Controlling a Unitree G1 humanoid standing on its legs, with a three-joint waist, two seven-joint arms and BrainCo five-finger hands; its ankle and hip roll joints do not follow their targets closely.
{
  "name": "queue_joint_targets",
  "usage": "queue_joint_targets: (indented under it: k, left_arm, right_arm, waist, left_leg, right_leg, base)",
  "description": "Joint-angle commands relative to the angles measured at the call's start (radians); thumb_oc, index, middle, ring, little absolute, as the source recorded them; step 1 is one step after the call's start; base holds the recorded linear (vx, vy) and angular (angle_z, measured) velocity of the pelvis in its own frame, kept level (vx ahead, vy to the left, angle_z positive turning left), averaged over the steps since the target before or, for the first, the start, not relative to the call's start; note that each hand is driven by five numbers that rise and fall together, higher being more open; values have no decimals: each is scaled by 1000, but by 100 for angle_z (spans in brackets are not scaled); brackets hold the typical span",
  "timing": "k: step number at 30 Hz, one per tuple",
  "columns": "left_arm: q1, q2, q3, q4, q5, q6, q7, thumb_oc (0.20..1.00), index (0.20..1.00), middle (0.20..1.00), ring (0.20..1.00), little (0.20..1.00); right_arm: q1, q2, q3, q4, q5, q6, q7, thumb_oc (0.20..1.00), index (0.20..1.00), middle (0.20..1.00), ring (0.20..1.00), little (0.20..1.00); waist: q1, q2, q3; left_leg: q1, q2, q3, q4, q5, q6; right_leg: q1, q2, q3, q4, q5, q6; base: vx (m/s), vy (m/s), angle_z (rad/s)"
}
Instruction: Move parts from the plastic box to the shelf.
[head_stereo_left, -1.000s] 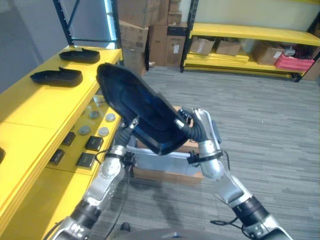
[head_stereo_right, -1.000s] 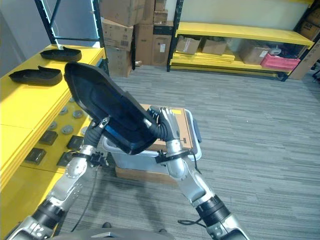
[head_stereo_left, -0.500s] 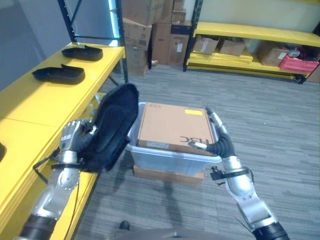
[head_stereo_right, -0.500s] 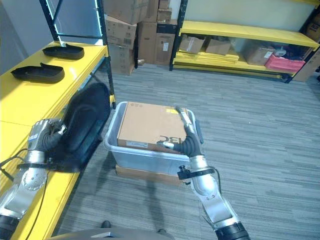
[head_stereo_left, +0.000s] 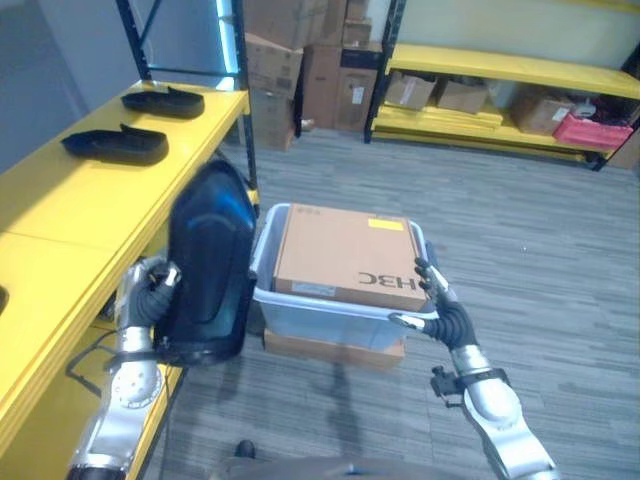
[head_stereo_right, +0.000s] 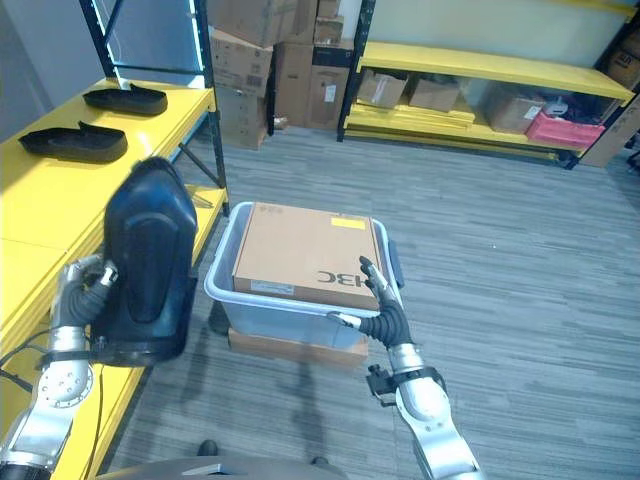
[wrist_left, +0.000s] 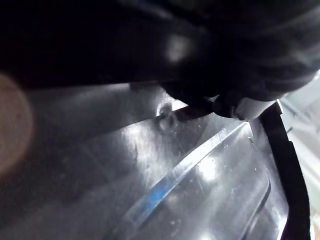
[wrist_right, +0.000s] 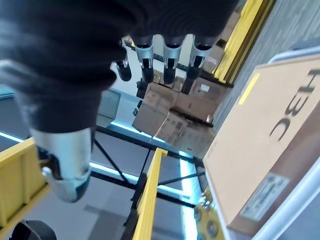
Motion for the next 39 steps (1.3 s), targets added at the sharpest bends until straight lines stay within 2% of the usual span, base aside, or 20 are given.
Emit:
queue_joint_targets:
  k: [1, 6, 8, 9, 11, 13, 14, 15, 16, 17, 21, 26, 27, 28, 29, 30, 32, 34, 35, 39]
  left_arm:
    - [-85, 44, 91, -91, -109, -97, 63, 200, 200, 200, 200, 200]
    - [-74, 36, 129, -137, -160, -112, 74, 200, 200, 200, 200, 200]
    - [-75, 39, 133, -161, -176, -117, 72, 200, 200, 200, 200, 200]
    - [-76, 39, 133, -162, -177, -116, 72, 200, 200, 200, 200, 200]
    - [-114, 35, 109, -160, -189, -125, 78, 200, 200, 200, 200, 200]
    - [-161, 30, 80, -164, -186, -131, 83, 200, 200, 200, 200, 200]
    - [-181, 38, 58, -170, -181, -132, 88, 200, 200, 200, 200, 200]
    - [-181, 45, 50, -177, -181, -134, 83, 200, 200, 200, 200, 200]
    - [-179, 44, 50, -178, -181, -133, 83, 200, 200, 200, 200, 200]
    - [-171, 50, 44, -183, -181, -134, 80, 200, 200, 200, 200, 200]
    - [-126, 56, 59, -182, -174, -129, 86, 200, 200, 200, 200, 200]
    - [-143, 88, 44, -204, -183, -139, 65, 200, 200, 200, 200, 200]
    - [-143, 88, 44, -204, -183, -139, 65, 200, 200, 200, 200, 200]
    - [-191, 126, 15, -210, -185, -148, 68, 200, 200, 200, 200, 200]
    - [-191, 126, 15, -210, -185, -148, 68, 200, 200, 200, 200, 200]
    - [-214, 136, -2, -211, -184, -150, 68, 200, 200, 200, 200, 200]
    - [-258, 141, -37, -197, -183, -161, 74, 200, 200, 200, 200, 200]
    - [-301, 133, -84, -179, -187, -166, 63, 200, 200, 200, 200, 200]
    - [-303, 132, -86, -178, -187, -166, 63, 200, 200, 200, 200, 200]
    - [-359, 93, -181, -123, -211, -166, 3, 200, 200, 200, 200, 200]
  right_arm:
    - [-162, 11, 34, -35, 115, -43, 52, 1000, 1000, 1000, 1000, 1000]
    - [-264, 41, 88, -33, 222, -51, 87, 1000, 1000, 1000, 1000, 1000]
    - [-316, 55, 105, -29, 247, -57, 82, 1000, 1000, 1000, 1000, 1000]
    - [-318, 55, 104, -27, 248, -58, 83, 1000, 1000, 1000, 1000, 1000]
    - [-350, 47, 98, -13, 234, -65, 56, 1000, 1000, 1000, 1000, 1000]
    - [-377, 25, 90, 6, 197, -69, 18, 1000, 1000, 1000, 1000, 1000]
    - [-392, 12, 91, 4, 170, -64, 2, 1000, 1000, 1000, 1000, 1000]
    - [-386, 3, 84, -9, 162, -65, 2, 1000, 1000, 1000, 1000, 1000]
    - [-384, 3, 84, -12, 162, -64, 3, 1000, 1000, 1000, 1000, 1000]
    - [-368, -3, 73, -33, 164, -64, 8, 1000, 1000, 1000, 1000, 1000]
    - [-351, 7, 61, -53, 158, -54, 9, 1000, 1000, 1000, 1000, 1000]
    - [-405, 50, 80, -25, 117, -49, -19, 1000, 1000, 1000, 1000, 1000]
    - [-405, 50, 80, -25, 117, -49, -19, 1000, 1000, 1000, 1000, 1000]
    - [-435, 80, 88, -31, 117, -52, -35, 1000, 1000, 1000, 1000, 1000]
    - [-435, 80, 88, -31, 117, -52, -35, 1000, 1000, 1000, 1000, 1000]
    - [-434, 92, 96, -26, 119, -55, -39, 1000, 1000, 1000, 1000, 1000]
    - [-441, 96, 94, -34, 126, -62, -41, 1000, 1000, 1000, 1000, 1000]
    - [-431, 89, 82, -60, 139, -78, -36, 1000, 1000, 1000, 1000, 1000]
    - [-431, 88, 81, -61, 140, -78, -36, 1000, 1000, 1000, 1000, 1000]
    - [-358, 51, 35, -92, 129, -95, -35, 1000, 1000, 1000, 1000, 1000]
  waist:
    - [38, -22, 9]
    - [100, -28, 32]
    - [172, -32, 61]
    - [166, -32, 61]
    - [197, -32, 82]
    - [179, -34, 82]
    - [146, -37, 66]
    - [130, -31, 60]
    - [132, -31, 59]
    - [115, -18, 50]
    - [130, 6, 29]
    - [131, -2, 29]
    - [131, -2, 29]
    - [100, 3, 53]
    - [100, 3, 53]
    - [80, 12, 63]
    - [57, 32, 83]
    - [28, 44, 95]
    - [28, 47, 93]
    - [-28, 17, 96]
  left_leg:
    - [28, -16, 40, 59, -157, 24]
    - [-5, -18, -13, 89, -138, 7]
    - [-57, -23, -101, 79, -96, -21]
    - [-64, -26, -107, 79, -90, -20]
    - [-130, -33, -129, 80, -58, -46]
    - [-183, 9, 28, 90, -42, -46]
    - [-184, 96, 265, 93, -47, -49]
    - [-172, 133, 371, 88, -43, -50]
    - [-170, 133, 374, 85, -42, -50]
    - [-161, 159, 457, 75, -32, -51]
    - [-174, 128, 438, 75, -22, -43]
    - [-156, 21, 410, 104, -108, 48]
    - [-156, 21, 410, 104, -108, 48]
    - [-101, -66, 373, 85, -152, 110]
    - [-101, -66, 373, 85, -152, 110]
    - [-85, -73, 354, 74, -155, 117]
    - [-67, -75, 316, 46, -128, 121]
    - [-54, -76, 243, 28, -122, 110]
    - [-58, -72, 242, 28, -119, 108]
    - [-47, -131, 111, 44, -131, 110]
  right_leg:
    - [9, 43, -58, 77, -169, -58]
    - [18, 49, -102, 79, -179, -70]
    - [20, 50, -187, 82, -194, -87]
    - [17, 48, -194, 82, -190, -86]
    - [17, 38, -291, 76, -201, -87]
    - [11, 16, -396, 71, -200, -76]
    - [29, 6, -446, 56, -205, -62]
    - [32, 1, -473, 54, -199, -62]
    - [32, 1, -471, 53, -198, -61]
    - [37, -3, -502, 53, -192, -62]
    - [63, -36, -552, 69, -191, -60]
    - [68, -196, -595, 289, -124, -10]
    - [68, -196, -595, 289, -124, -10]
    - [20, -306, -526, 505, -17, 27]
    - [20, -306, -526, 505, -17, 27]
    - [-9, -296, -471, 544, -14, 24]
    - [-112, -218, -321, 543, -91, -23]
    - [-167, -94, -193, 396, -187, -39]
    - [-167, -89, -196, 389, -182, -42]
    - [-203, 112, 75, 272, -175, -48]
  base:
    - [-7, -41, 15]
    - [-26, -67, 30]
    - [-89, -115, 68]
    - [-105, -45, 74]
    - [-129, -5, 171]
    - [-39, 110, 251]
    - [43, 169, 241]
    - [65, 120, 216]
    - [2, 150, 171]
    - [37, 150, 143]
    - [161, 263, 111]
    - [195, 290, 39]
    - [346, 511, 34]
    - [269, 376, 26]
    - [327, 448, 43]
    - [99, 125, 94]
    - [115, 96, 107]
    - [167, -41, 58]
    - [128, -50, 82]
    - [155, -63, 94]
